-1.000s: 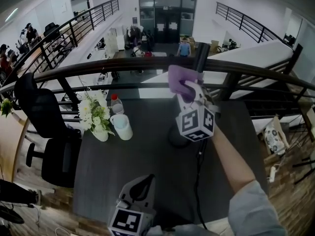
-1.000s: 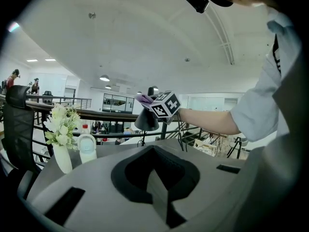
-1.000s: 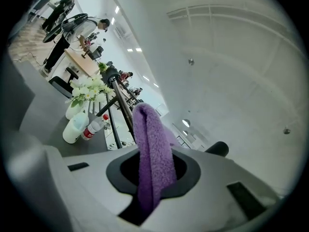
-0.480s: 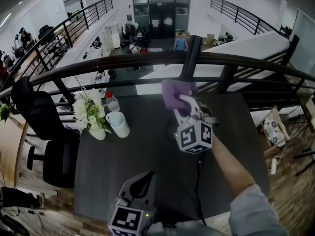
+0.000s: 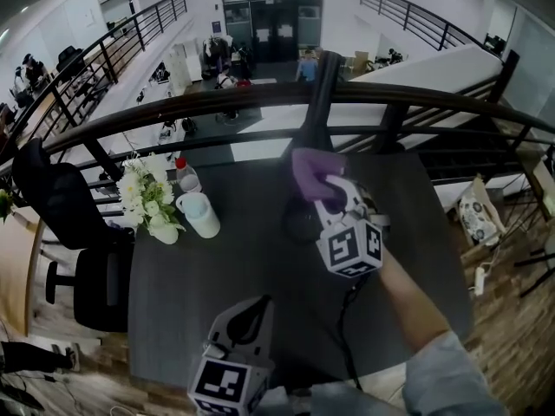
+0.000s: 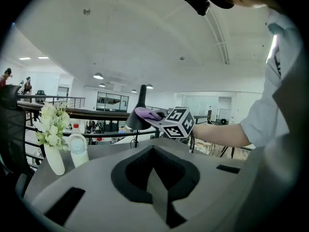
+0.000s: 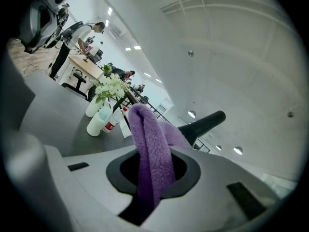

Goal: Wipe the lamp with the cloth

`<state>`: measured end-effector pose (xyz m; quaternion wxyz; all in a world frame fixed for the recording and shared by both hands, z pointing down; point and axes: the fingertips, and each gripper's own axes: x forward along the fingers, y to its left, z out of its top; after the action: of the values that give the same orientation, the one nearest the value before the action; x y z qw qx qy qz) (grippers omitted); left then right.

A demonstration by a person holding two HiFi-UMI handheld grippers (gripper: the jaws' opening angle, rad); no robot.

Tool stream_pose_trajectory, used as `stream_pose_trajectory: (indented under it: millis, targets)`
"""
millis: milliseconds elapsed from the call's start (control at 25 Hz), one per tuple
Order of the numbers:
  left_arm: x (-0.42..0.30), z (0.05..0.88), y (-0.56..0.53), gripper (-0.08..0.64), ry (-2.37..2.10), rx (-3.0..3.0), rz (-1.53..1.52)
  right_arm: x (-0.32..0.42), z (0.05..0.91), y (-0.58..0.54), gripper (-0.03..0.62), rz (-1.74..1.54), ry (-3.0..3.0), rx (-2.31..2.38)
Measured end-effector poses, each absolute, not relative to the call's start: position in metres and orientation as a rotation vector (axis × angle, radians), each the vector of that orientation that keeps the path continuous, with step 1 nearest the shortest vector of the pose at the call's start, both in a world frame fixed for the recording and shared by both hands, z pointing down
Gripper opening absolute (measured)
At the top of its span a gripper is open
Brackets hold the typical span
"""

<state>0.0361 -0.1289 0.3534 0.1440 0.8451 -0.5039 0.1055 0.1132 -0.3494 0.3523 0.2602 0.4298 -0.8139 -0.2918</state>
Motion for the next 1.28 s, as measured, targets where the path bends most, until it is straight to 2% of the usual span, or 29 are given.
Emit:
stream_pose_trajectory:
  millis: [680,1280]
  targets:
    - [0.038,0.355,-0.124,0.000,-1.429,2.443,0.317,0.200,0.381,-0.332,0.052,-0.263,-2.262,1.477]
    - [0.036,0.357,-0.127,0.000,-1.406,2.450,0.313,0.188,0.369,-0.209,0.052,0.010,-2.445,1.466]
